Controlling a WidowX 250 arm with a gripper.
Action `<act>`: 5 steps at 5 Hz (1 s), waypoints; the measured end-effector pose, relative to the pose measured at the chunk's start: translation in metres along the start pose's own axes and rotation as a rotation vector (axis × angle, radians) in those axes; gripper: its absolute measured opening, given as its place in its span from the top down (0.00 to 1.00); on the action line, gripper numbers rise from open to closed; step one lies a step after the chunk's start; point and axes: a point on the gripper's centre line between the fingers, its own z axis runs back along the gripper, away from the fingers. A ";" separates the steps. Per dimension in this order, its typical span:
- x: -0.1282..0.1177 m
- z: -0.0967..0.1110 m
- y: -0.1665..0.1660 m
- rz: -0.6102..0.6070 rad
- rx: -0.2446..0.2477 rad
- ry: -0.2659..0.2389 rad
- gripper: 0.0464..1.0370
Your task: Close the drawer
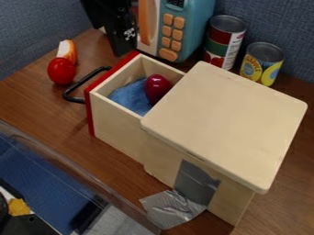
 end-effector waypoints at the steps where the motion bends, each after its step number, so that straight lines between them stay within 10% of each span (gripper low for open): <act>1: -0.002 -0.007 -0.002 -0.030 -0.015 0.004 0.04; 4: -0.053 -0.048 0.099 -0.460 0.120 -0.157 0.04; 5: -0.052 -0.066 0.129 -0.575 0.095 -0.153 0.04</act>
